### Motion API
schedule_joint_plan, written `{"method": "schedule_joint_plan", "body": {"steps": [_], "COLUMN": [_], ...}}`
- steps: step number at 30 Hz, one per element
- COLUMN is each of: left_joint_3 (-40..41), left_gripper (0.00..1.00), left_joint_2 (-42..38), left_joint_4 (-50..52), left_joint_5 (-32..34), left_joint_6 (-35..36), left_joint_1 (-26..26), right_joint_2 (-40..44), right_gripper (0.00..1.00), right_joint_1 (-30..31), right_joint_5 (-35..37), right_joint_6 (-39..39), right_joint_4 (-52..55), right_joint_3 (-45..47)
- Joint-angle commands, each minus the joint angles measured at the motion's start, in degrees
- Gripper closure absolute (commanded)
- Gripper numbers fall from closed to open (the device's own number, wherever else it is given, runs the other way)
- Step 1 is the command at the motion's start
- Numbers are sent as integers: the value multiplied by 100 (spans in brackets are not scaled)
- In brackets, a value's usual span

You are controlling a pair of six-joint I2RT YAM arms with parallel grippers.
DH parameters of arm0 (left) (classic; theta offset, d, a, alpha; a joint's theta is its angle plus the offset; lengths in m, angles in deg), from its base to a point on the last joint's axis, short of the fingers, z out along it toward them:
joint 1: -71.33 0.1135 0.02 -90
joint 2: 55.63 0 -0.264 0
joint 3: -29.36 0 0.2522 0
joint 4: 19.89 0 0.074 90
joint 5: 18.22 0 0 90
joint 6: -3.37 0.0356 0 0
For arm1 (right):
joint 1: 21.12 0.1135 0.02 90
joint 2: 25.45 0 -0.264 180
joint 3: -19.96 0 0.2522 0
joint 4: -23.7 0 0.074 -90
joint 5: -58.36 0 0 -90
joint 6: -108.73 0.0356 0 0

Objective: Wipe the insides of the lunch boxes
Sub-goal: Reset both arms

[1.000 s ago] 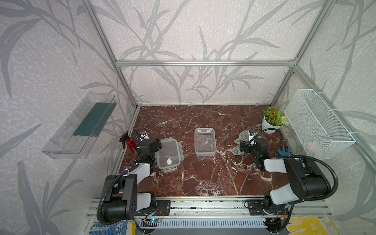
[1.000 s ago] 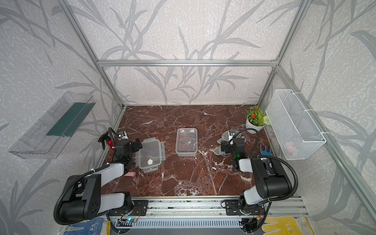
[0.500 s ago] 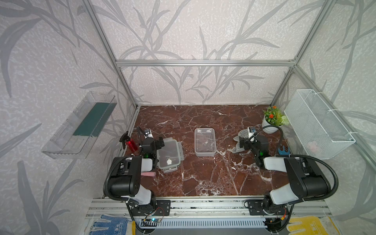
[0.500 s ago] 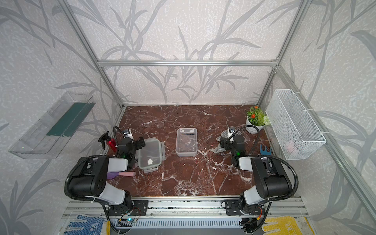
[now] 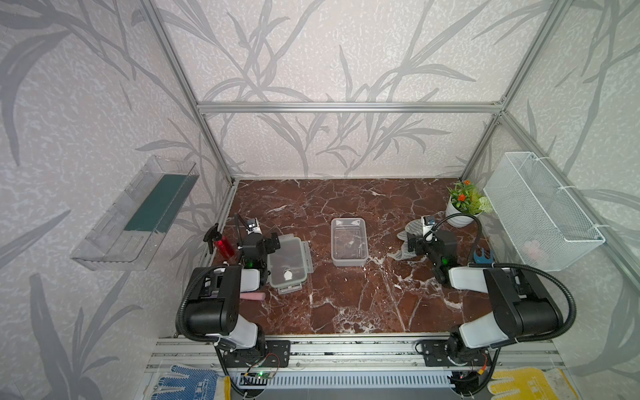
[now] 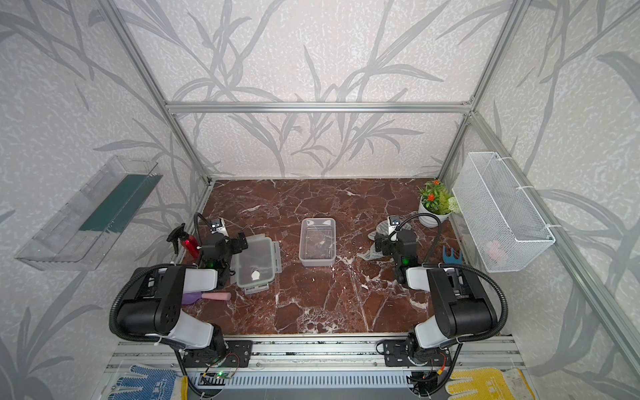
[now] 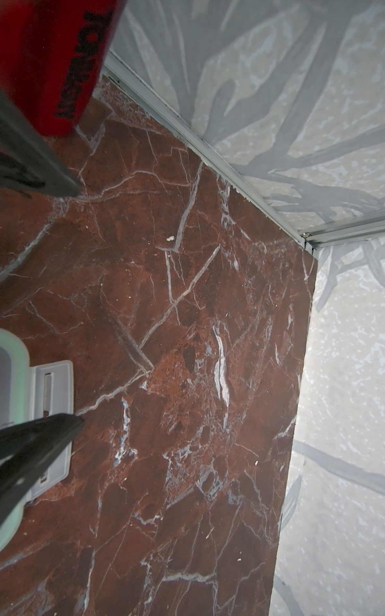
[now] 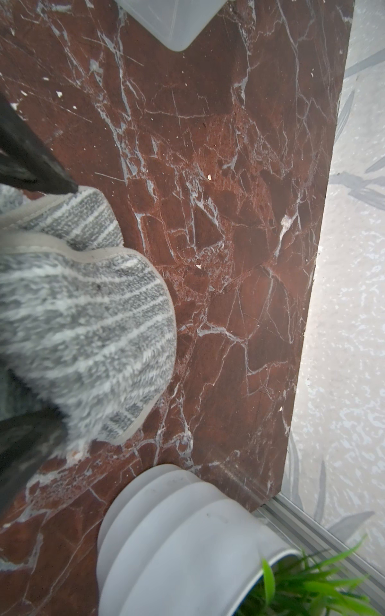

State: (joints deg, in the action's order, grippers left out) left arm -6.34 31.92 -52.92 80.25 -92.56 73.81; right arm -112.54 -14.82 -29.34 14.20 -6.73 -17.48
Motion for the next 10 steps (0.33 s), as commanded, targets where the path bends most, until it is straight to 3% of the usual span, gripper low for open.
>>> {"method": "schedule_joint_plan", "body": {"steps": [1,10], "left_joint_3": [-101,-101], "left_gripper": [1,1], "left_joint_2": [-67,-63], "left_joint_4": [36,39], "left_joint_5": [-4,0], "left_joint_6": [136,136], "left_joint_1": [-22,-24], "right_joint_2": [-19,-19], "right_gripper": [1,1], "right_joint_1": [-15,-15], "right_joint_5": [-26,-28], "right_joint_6": [-39,-39], "right_joint_4": [24,23], "right_joint_3": [-84,-84]}}
